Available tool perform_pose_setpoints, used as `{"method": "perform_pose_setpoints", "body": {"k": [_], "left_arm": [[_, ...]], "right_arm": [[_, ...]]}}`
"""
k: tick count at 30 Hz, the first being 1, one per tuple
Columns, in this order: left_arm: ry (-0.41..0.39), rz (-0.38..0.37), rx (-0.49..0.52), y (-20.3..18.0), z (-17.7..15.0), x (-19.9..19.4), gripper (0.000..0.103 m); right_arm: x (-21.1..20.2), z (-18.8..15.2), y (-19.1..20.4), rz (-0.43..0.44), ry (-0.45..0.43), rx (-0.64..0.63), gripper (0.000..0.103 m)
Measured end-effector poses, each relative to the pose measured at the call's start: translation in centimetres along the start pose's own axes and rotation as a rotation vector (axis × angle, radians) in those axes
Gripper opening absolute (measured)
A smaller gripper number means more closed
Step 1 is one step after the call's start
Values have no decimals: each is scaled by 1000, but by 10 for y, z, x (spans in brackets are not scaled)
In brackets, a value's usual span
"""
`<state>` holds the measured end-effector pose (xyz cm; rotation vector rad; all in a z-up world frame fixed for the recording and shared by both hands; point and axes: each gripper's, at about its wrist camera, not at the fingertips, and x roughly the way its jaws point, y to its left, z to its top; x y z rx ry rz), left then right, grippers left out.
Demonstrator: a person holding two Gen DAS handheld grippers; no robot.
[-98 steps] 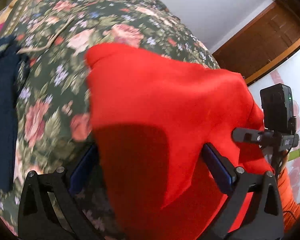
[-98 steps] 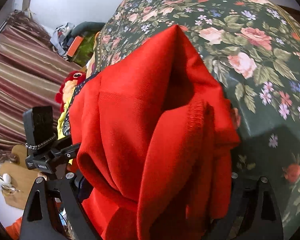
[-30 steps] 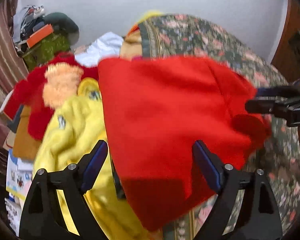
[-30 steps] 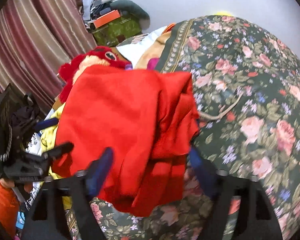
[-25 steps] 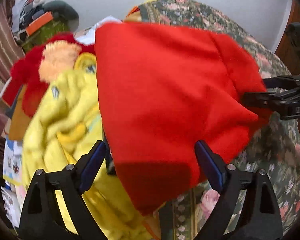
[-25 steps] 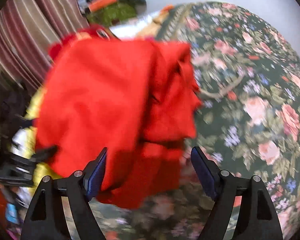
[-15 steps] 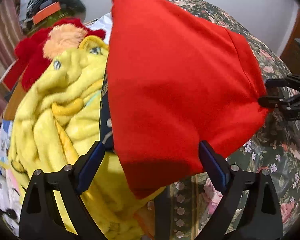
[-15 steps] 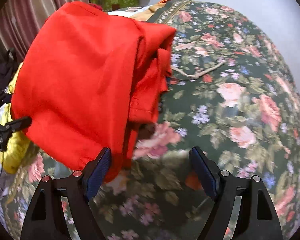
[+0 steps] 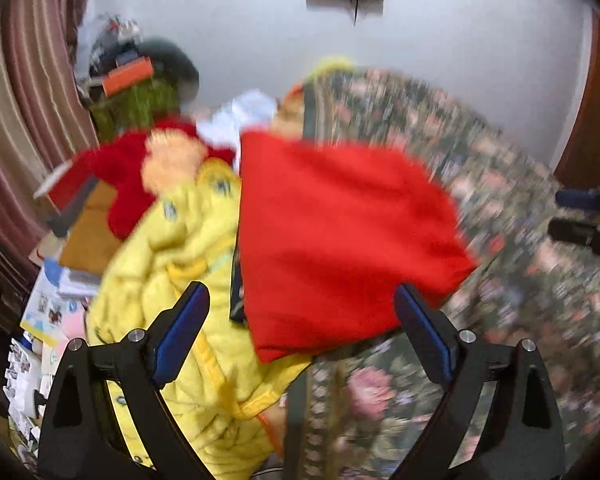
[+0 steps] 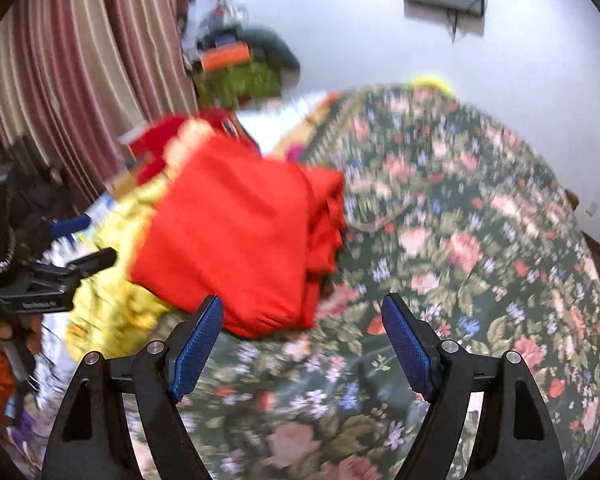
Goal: Fold large clothes
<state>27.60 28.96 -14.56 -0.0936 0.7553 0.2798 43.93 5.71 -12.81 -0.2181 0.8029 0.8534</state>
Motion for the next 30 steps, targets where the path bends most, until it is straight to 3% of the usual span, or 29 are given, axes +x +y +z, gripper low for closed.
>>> {"method": "perform_pose_setpoints", "body": {"k": [9,15,18,22,30], "left_arm": [[-331,-45,-11,-40,31,-149,95],[-513,-54,-21,-57,16,-231,94],[-585,-33,-1,-67,4,-259,94],[-633,-27,6,-75,-12,-281,94],[-653,-32,2,-85,-33,-298,95]], "right_arm": [[-157,7,45,13,-343,21,79],[-237,-14,67,36,-532,48,79],[-262,-28,78,26,-585,46,79],[-287,-48,94,-3,-634,30,79],[-305,-74,121,-16,-644,-7,79]]}}
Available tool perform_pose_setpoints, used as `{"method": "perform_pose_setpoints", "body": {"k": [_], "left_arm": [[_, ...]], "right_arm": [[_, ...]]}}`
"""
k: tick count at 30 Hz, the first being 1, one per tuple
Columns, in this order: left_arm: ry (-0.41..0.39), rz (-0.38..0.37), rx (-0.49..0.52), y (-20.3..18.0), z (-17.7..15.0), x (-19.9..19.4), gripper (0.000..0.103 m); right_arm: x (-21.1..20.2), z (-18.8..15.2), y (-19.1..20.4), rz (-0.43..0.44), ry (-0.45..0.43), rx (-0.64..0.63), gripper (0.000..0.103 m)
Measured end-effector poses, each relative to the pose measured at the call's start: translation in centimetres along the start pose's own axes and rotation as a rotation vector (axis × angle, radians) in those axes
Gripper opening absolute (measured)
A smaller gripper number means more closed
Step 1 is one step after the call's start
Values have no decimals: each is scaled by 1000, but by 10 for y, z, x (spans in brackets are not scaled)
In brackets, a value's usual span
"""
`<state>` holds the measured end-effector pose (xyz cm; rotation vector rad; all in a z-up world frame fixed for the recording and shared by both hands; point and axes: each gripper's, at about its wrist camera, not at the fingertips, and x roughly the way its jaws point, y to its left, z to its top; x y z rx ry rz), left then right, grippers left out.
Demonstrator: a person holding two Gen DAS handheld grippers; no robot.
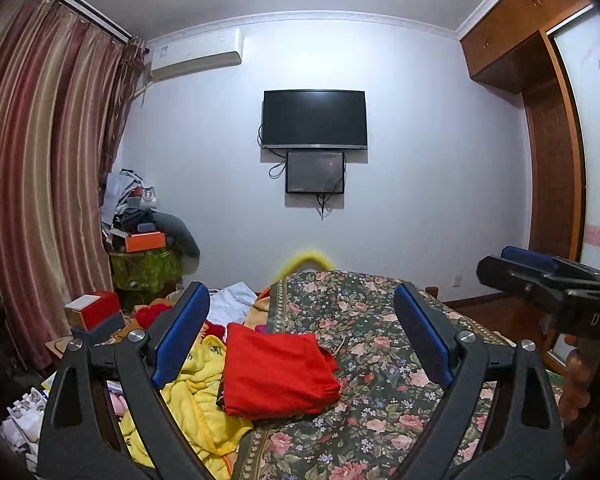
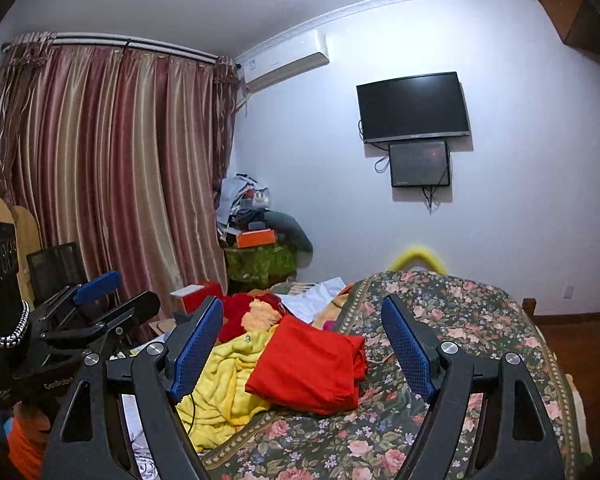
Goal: Fold large clothes
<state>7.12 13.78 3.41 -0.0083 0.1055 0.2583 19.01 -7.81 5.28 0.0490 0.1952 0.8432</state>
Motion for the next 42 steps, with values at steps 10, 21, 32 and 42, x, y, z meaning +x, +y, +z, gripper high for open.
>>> {"method": "perform_pose_setpoints", "body": {"k": [10,21,32,42], "left_arm": [[7,5,4,-7,-3,-6,95],[37,10,-47,-3,-9,-2,102],[56,16,-70,0,-12,3,103],[60,26,-74,-1,-12,4,103]], "right_arm": [[-4,-11,8,-4,34,-1,79],[3,-15,2,-46,68,12,88],[5,-17,0,-62,76,17,96],[8,-20,-6,-55,85,38,97]]}}
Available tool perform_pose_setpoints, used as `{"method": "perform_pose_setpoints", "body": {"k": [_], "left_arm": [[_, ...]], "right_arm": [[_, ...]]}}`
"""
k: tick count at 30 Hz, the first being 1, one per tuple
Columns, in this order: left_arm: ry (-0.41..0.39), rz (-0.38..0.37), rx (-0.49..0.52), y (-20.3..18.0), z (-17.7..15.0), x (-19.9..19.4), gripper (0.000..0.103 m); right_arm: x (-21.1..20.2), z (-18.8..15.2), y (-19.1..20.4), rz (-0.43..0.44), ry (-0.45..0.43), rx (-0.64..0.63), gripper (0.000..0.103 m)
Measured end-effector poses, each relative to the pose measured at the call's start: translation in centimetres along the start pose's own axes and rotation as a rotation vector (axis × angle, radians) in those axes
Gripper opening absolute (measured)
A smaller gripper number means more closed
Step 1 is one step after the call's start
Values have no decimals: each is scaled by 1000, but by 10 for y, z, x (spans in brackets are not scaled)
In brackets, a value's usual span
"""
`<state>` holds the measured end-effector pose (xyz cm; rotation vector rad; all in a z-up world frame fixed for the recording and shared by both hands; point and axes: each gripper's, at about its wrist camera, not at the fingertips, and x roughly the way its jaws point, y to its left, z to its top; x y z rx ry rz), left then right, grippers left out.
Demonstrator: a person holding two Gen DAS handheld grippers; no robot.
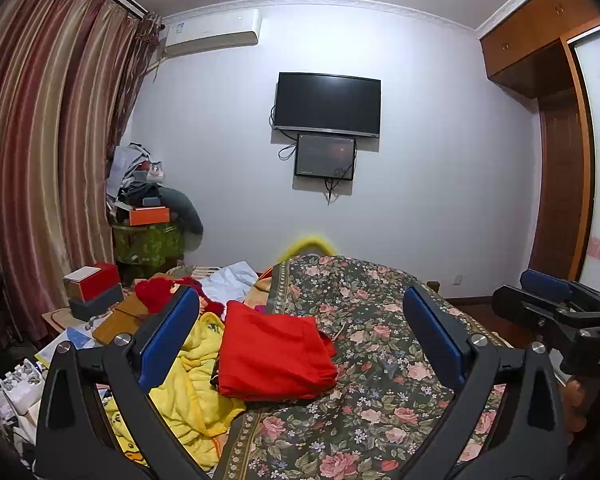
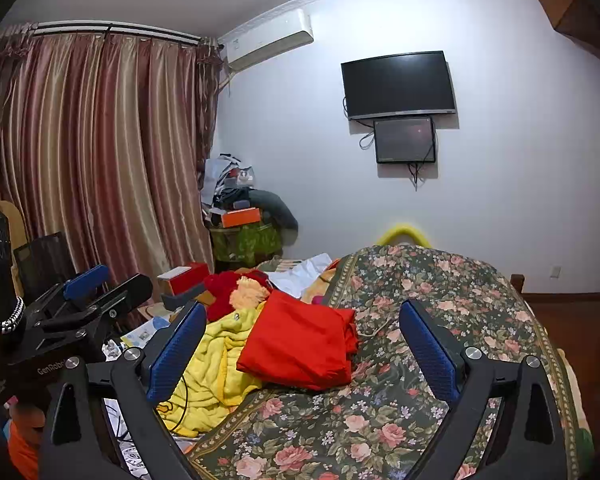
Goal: Fold large clothes
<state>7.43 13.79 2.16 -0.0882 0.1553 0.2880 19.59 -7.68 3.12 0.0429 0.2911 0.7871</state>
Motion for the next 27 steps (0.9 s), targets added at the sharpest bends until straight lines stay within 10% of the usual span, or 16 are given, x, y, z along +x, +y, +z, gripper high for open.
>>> {"method": "perform_pose_setpoints", "body": {"k": [27], "left_arm": [[29,-37,19,-9,-3,5,103]], "right_arm": [[-4,0,-3,-13,0,10,98]]}}
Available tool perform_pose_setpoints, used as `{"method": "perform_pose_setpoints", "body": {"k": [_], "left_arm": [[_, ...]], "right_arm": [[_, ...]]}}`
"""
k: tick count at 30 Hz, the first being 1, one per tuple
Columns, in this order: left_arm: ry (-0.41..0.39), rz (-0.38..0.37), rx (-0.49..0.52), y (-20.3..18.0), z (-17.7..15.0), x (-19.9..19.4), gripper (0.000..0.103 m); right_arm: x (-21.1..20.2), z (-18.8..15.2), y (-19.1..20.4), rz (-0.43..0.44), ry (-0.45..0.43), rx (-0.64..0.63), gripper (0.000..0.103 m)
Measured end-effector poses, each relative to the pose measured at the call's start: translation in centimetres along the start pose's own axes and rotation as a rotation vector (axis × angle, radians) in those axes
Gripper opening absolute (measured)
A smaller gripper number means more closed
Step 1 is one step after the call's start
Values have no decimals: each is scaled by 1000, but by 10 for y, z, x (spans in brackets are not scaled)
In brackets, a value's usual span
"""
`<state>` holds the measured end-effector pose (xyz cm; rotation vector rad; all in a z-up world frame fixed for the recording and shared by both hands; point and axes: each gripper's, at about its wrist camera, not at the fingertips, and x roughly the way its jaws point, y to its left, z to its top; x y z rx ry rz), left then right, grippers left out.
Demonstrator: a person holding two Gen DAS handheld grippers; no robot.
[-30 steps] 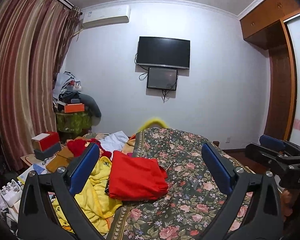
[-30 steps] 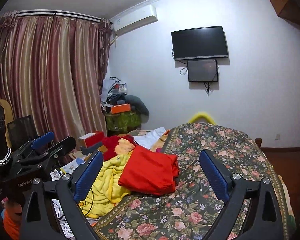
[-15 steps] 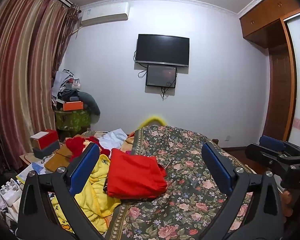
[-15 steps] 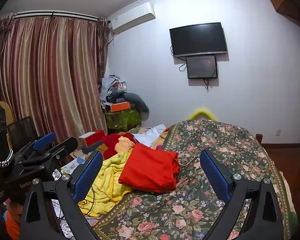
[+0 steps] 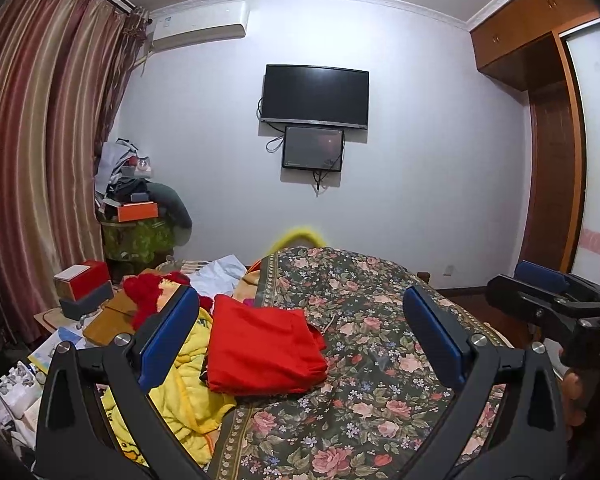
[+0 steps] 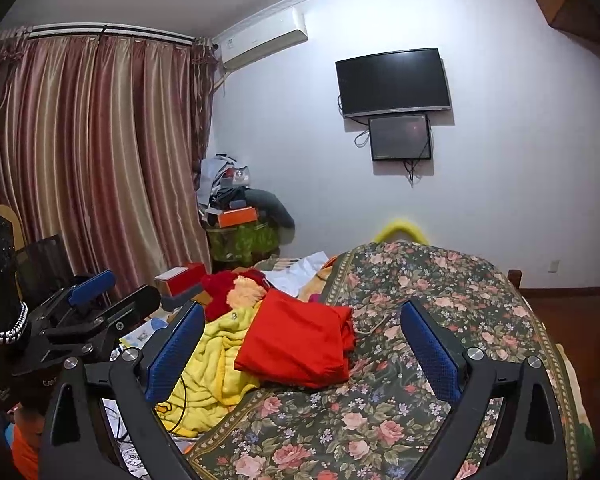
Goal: Fold large clothes
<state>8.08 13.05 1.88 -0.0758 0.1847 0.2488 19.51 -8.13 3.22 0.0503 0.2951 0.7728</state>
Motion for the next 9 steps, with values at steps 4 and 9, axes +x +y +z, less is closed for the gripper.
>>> {"method": "perform_pose_setpoints", "body": {"k": [4,9], "left_arm": [[-1,-1,4,-1,-1,0,103],[9,-5,6,-3,-3,1,103]], "right_arm": [[0,0,-1,1,1,1,98],[1,0,-1,0,1,0,98]]}}
